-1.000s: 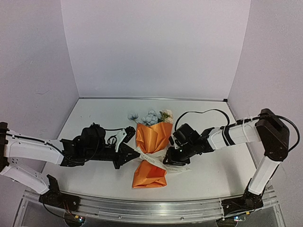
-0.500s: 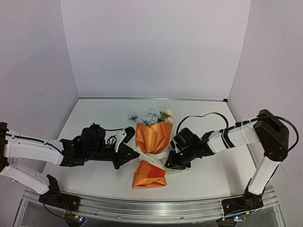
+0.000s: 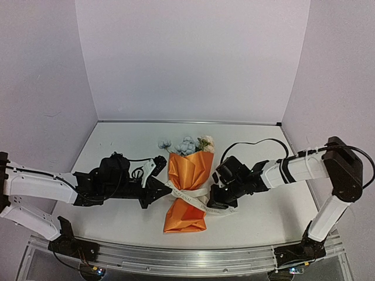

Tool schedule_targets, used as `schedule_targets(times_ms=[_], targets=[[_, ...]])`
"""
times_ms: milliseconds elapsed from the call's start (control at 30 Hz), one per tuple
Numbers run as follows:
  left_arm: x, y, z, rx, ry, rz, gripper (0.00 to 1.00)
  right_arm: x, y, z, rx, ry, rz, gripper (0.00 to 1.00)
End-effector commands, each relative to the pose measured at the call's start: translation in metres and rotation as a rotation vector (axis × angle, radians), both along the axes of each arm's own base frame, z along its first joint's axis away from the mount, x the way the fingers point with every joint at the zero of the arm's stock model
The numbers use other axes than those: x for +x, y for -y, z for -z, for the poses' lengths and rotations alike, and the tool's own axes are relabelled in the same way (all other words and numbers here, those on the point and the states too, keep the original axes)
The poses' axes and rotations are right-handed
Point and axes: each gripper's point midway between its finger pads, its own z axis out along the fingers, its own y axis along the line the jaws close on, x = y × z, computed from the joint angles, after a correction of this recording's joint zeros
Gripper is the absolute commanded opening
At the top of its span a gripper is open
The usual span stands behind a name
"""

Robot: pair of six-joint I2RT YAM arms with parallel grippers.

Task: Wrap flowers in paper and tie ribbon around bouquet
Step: Pick up the left side of the half-tied ribbon from the folded bouquet, then place the right side of the half-tied ribbon on the folded bouquet.

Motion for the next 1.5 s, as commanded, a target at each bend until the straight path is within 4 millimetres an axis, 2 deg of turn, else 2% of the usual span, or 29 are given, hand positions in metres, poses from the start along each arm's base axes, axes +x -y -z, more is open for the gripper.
schedule_targets(times_ms=[0,167,300,500,633,700,833,933,1100,1167,1267,1367,1467], targets=[[0.010,-0.007,-0.020,-0.038,0.055,-0.060,0.00,-0.006,0.010,-0.038,-0.009,0.045,-0.041,0.00],[0.007,-0.009,-0.021,-0.049,0.059,-0.056,0.00,-0.016,0.026,-0.054,-0.078,0.060,-0.109,0.00],[0.002,-0.007,-0.020,-0.035,0.047,-0.022,0.00,-0.014,0.032,-0.075,-0.136,0.105,-0.184,0.00],[-0.006,-0.005,-0.013,0.007,0.005,0.024,0.00,-0.006,0.019,-0.108,-0.160,0.142,-0.309,0.00],[-0.008,-0.001,-0.013,0.020,-0.002,0.051,0.00,-0.001,0.006,-0.122,-0.146,0.130,-0.357,0.00],[-0.009,0.004,-0.020,0.005,0.005,0.071,0.00,0.003,0.000,-0.126,-0.133,0.125,-0.375,0.00],[-0.017,0.025,-0.032,-0.012,0.014,0.159,0.00,0.016,-0.015,-0.136,-0.062,0.091,-0.379,0.00],[-0.026,0.047,-0.031,0.009,0.031,0.230,0.01,0.030,-0.023,-0.137,0.005,0.032,-0.357,0.00],[-0.033,0.081,-0.015,0.065,0.049,0.321,0.03,0.049,-0.035,-0.144,0.089,-0.024,-0.330,0.00],[-0.030,0.092,-0.004,0.094,0.050,0.321,0.04,0.052,-0.038,-0.144,0.106,-0.036,-0.331,0.00],[-0.028,0.109,0.000,0.103,0.049,0.332,0.04,0.057,-0.040,-0.144,0.118,-0.051,-0.324,0.00],[-0.032,0.125,0.006,0.124,0.061,0.343,0.12,0.059,-0.041,-0.142,0.123,-0.068,-0.319,0.00],[-0.031,0.134,0.009,0.142,0.076,0.329,0.29,0.059,-0.041,-0.142,0.123,-0.073,-0.318,0.00]])
